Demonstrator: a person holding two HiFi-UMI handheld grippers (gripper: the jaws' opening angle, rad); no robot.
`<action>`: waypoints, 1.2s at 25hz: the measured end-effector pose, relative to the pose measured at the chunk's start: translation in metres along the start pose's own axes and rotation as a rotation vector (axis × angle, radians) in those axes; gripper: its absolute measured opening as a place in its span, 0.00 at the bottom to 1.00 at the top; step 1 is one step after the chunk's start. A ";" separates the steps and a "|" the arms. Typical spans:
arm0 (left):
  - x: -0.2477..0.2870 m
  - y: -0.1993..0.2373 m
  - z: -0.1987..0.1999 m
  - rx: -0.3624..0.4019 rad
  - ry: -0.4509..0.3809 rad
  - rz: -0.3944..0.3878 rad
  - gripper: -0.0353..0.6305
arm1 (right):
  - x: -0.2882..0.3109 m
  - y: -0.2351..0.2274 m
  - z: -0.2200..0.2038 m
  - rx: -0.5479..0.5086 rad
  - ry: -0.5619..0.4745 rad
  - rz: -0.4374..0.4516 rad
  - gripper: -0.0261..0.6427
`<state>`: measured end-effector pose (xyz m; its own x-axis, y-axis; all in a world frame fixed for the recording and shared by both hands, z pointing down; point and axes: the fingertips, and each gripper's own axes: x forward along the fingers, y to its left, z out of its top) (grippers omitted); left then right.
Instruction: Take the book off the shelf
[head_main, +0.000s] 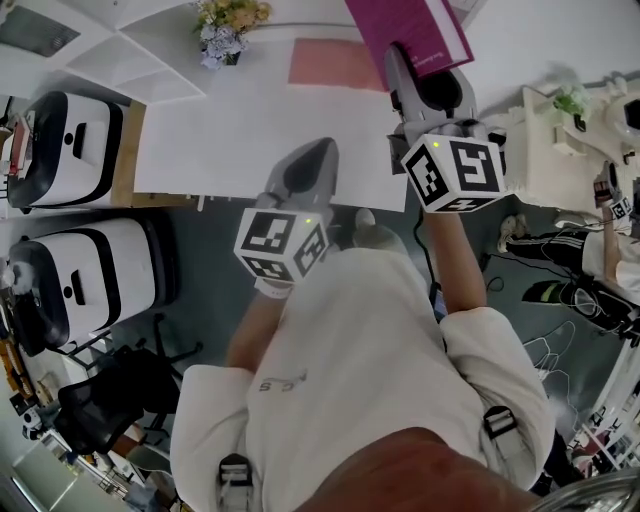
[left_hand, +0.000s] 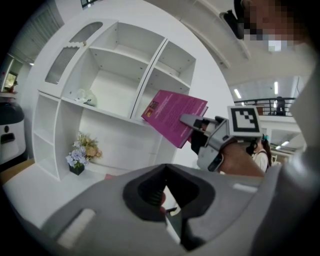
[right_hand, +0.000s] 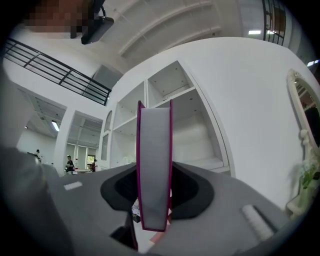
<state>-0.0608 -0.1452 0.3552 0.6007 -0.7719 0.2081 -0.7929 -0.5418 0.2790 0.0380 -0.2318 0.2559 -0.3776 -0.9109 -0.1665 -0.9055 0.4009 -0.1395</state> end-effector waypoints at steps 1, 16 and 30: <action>0.000 -0.001 -0.001 -0.001 0.002 -0.001 0.05 | -0.005 0.002 -0.002 -0.001 -0.003 0.006 0.25; 0.004 -0.009 -0.022 0.010 0.040 0.000 0.05 | -0.080 -0.001 -0.072 0.034 0.157 0.010 0.25; 0.003 -0.002 -0.056 -0.054 0.079 0.067 0.05 | -0.131 -0.023 -0.168 0.133 0.389 -0.028 0.25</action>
<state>-0.0516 -0.1279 0.4082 0.5545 -0.7762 0.3001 -0.8260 -0.4698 0.3113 0.0763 -0.1381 0.4446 -0.4210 -0.8807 0.2172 -0.8933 0.3609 -0.2680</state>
